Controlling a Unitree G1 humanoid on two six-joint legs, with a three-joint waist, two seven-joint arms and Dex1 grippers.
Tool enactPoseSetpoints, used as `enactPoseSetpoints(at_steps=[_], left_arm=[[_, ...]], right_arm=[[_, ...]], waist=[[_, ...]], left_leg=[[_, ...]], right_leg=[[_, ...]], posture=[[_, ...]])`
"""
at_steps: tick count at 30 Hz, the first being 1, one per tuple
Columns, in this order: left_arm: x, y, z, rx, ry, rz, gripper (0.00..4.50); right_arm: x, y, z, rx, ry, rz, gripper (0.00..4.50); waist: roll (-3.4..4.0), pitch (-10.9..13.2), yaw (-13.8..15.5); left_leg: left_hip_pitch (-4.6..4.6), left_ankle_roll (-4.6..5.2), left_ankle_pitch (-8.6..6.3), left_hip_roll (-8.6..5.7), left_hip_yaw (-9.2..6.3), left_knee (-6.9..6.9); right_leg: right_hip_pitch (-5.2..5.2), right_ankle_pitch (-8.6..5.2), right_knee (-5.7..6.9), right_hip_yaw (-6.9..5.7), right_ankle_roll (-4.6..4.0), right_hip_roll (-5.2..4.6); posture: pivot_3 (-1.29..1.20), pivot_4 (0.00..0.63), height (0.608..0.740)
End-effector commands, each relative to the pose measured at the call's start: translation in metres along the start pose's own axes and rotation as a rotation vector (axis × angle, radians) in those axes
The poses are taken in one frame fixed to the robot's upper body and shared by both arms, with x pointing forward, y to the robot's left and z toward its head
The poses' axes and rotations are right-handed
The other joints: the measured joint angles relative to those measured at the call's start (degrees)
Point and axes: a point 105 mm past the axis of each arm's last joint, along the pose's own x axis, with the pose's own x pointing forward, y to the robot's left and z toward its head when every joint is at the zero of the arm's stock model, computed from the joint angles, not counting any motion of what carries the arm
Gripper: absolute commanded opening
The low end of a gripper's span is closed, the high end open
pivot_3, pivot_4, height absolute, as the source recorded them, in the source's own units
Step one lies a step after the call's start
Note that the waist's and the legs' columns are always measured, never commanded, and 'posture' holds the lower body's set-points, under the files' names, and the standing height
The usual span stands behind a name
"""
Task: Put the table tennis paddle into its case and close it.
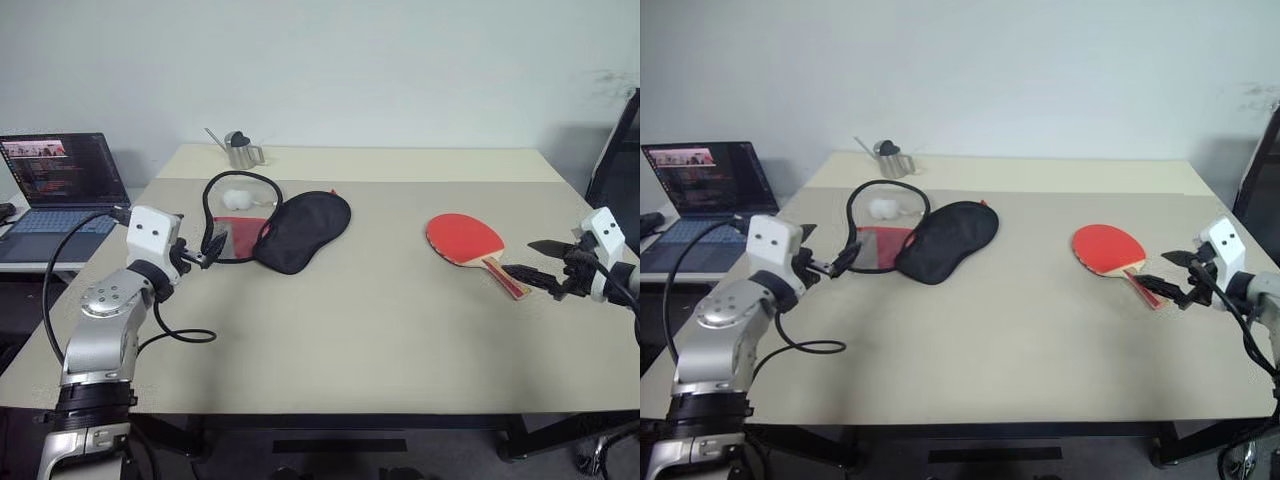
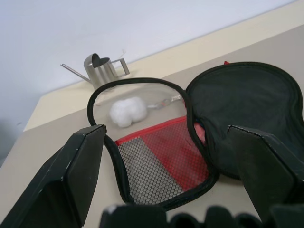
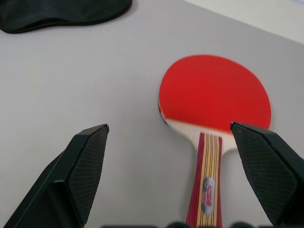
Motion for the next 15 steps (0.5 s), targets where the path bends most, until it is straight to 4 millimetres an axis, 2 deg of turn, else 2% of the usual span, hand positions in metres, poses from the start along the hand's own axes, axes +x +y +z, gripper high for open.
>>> enactPoseSetpoints(at_steps=[1,6,10,12,15], left_arm=[[-0.012,0.027,0.006,0.060,-0.015,0.137,4.45],[-0.031,0.062,0.004,0.073,-0.012,0.297,4.45],[-0.047,0.089,-0.004,0.068,0.020,0.397,4.45],[-0.053,0.088,-0.007,0.057,0.038,0.349,4.45],[-0.063,0.089,-0.013,0.043,0.073,0.269,4.45]], right_arm=[[-0.012,-0.008,0.011,-0.025,-0.033,-0.044,4.50],[-0.018,-0.005,0.018,-0.013,-0.055,-0.057,4.50],[-0.026,-0.010,0.013,-0.004,-0.033,-0.083,4.50],[-0.028,-0.016,0.004,0.029,-0.023,-0.100,4.50],[-0.029,-0.011,-0.007,0.053,0.009,-0.082,4.50]], waist=[[0.00,0.0,-0.1],[0.00,0.0,-0.1],[0.00,0.0,-0.1],[0.00,0.0,-0.1],[0.00,0.0,-0.1]], left_leg=[[0.00,0.00,0.00,0.00,-0.01,0.00],[0.01,0.00,0.00,0.03,-0.02,0.00],[0.01,0.00,0.00,0.01,-0.02,0.00],[0.01,0.00,0.00,0.01,-0.01,-0.01],[0.01,0.00,0.00,0.01,0.01,-0.02]], right_leg=[[0.00,0.00,0.00,0.00,0.00,0.00],[0.00,0.00,0.01,-0.01,0.00,0.03],[0.00,0.00,0.00,-0.01,0.00,0.01],[0.01,0.00,-0.03,-0.01,0.00,0.00],[0.01,0.00,-0.02,-0.01,0.00,-0.01]], posture=[[0.00,0.150,0.740],[0.00,0.150,0.740],[0.00,0.150,0.740],[0.00,0.150,0.740],[0.00,0.150,0.740]])
